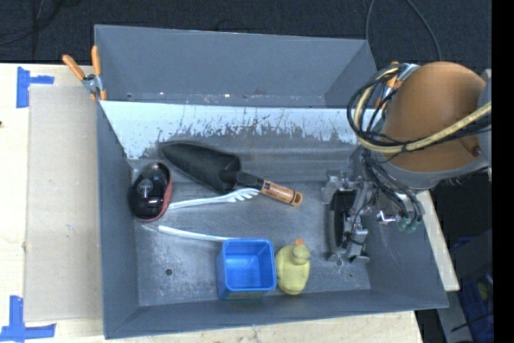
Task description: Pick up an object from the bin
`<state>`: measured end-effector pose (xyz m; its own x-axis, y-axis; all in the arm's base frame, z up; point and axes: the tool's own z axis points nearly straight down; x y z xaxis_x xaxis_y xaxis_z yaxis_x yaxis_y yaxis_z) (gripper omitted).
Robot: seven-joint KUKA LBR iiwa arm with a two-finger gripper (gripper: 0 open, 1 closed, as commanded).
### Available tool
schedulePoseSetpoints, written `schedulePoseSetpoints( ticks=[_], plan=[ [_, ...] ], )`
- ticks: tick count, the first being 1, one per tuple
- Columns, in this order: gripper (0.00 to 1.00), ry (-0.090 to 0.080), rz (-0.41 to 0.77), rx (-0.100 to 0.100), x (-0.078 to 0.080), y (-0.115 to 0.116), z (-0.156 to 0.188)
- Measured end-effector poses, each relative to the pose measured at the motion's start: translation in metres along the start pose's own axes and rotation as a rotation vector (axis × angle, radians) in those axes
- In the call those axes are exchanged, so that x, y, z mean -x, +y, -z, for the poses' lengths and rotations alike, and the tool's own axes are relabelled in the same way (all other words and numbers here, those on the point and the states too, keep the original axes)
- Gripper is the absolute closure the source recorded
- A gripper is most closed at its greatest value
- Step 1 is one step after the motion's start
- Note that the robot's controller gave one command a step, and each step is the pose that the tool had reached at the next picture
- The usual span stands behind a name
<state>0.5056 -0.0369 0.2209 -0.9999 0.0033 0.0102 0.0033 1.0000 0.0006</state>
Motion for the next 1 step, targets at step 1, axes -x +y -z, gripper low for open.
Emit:
schedulePoseSetpoints(
  ticks=[1],
  plan=[
    [0.0, -0.008, 0.002, 0.0, 0.0015, 0.0003, 0.004]
  ],
)
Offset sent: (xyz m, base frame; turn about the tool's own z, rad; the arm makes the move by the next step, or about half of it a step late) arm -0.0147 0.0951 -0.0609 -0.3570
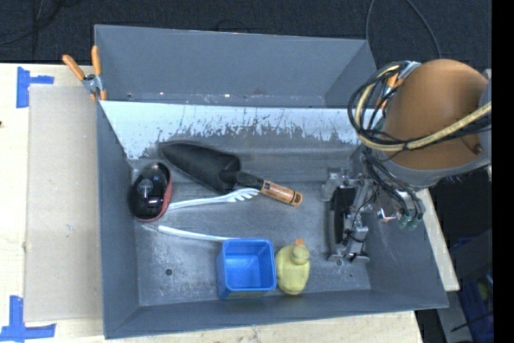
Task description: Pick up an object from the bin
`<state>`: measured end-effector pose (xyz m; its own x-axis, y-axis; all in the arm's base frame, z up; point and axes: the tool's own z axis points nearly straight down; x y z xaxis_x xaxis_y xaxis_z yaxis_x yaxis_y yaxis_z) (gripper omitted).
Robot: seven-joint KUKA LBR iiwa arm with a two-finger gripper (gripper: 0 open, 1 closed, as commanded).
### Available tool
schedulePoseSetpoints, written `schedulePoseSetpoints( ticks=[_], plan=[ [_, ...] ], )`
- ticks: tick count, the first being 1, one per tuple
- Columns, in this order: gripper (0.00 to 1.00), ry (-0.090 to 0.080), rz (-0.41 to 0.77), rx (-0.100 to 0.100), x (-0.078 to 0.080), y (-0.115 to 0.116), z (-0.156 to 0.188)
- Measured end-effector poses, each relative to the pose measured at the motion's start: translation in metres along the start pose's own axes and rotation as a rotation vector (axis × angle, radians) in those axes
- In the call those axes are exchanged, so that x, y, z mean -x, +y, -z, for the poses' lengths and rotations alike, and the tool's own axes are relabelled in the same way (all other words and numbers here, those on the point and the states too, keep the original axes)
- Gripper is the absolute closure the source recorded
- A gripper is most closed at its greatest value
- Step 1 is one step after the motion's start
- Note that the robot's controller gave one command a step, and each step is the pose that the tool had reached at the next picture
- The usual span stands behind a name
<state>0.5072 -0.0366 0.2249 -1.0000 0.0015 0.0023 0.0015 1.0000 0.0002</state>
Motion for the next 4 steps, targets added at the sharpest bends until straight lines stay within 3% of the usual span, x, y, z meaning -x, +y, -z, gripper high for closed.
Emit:
schedulePoseSetpoints(
  ticks=[1, 2, 3, 4],
  plan=[
    [0.0, -0.002, 0.194, -0.001, -0.008, 0.05, -0.035],
    [0.0, 0.003, 0.1, 0.0, -0.006, 0.085, -0.065],
    [0.0, 0.01, 0.209, 0.004, -0.008, 0.141, -0.092],
    [0.0, 0.006, -0.027, 0.0, -0.013, 0.151, -0.155]
  ],
)
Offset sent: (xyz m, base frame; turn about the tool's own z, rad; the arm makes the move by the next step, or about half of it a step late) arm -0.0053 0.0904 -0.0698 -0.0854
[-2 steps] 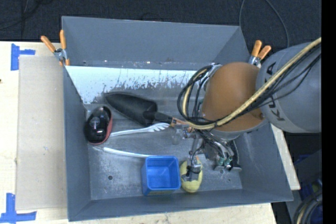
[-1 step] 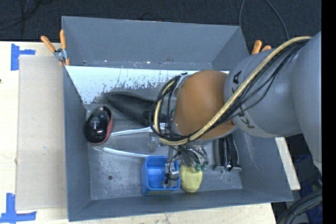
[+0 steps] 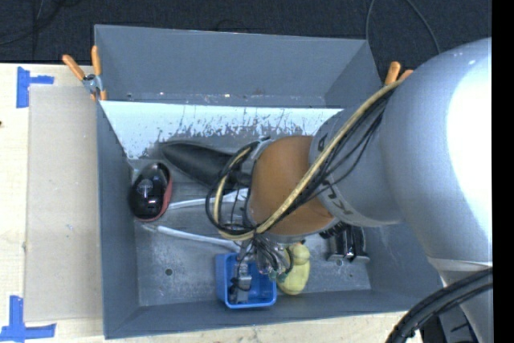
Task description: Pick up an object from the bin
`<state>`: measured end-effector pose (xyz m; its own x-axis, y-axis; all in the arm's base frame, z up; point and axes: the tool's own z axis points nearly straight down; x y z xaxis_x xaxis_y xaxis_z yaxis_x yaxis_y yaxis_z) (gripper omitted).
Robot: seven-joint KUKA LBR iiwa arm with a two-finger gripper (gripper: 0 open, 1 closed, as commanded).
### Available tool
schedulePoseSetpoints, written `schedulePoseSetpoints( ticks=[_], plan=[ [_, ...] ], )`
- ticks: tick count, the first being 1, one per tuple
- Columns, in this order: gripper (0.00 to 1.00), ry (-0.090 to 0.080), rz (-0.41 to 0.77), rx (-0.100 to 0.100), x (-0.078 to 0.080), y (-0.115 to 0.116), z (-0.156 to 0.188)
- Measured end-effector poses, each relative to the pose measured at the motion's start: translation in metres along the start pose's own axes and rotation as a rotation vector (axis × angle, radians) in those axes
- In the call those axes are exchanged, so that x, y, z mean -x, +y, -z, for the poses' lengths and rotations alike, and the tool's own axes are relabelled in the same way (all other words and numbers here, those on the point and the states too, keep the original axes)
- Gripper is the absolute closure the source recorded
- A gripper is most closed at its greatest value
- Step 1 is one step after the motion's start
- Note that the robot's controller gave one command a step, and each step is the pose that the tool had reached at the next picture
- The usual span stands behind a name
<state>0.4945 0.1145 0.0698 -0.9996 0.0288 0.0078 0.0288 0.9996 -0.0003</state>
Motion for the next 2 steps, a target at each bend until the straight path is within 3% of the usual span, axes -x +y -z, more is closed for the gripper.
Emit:
schedulePoseSetpoints(
  ticks=[1, 2],
  plan=[
    [1.0, -0.005, 0.139, 0.004, 0.0117, -0.035, 0.0016],
    [1.0, -0.005, 0.139, 0.004, 0.0117, -0.035, 0.0017]
  ],
)
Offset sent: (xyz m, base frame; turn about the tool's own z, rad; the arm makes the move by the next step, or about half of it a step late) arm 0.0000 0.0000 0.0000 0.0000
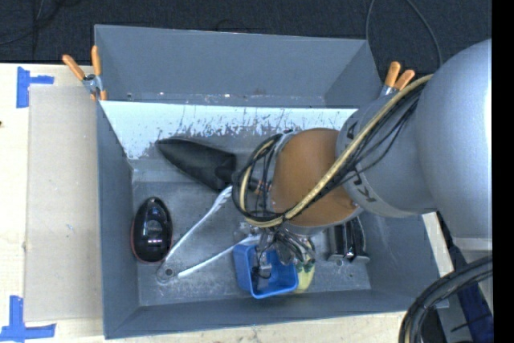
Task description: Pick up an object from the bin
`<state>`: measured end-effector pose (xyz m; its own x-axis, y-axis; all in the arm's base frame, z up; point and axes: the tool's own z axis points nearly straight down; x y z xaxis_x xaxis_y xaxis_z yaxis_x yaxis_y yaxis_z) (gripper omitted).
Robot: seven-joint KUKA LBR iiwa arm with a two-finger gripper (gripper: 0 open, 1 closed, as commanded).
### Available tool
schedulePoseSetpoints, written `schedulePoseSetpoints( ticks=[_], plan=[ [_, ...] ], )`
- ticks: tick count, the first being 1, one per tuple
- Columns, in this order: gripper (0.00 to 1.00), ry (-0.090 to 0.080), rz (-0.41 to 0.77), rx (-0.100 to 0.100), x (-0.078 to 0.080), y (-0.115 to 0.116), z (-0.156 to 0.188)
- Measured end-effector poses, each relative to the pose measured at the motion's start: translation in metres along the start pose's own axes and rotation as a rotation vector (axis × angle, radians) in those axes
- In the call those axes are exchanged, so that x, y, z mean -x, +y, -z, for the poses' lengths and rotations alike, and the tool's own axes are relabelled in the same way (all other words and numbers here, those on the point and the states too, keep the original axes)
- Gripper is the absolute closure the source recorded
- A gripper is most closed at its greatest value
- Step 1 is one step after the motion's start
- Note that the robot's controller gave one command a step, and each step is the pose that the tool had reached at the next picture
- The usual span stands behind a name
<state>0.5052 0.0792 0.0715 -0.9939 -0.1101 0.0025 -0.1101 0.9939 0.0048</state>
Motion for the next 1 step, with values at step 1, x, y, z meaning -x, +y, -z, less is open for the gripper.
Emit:
schedulePoseSetpoints(
  ticks=[1],
  plan=[
    [1.0, 0.0, 0.0, 0.0, -0.0001, 0.0, 0.0092]
  ],
)
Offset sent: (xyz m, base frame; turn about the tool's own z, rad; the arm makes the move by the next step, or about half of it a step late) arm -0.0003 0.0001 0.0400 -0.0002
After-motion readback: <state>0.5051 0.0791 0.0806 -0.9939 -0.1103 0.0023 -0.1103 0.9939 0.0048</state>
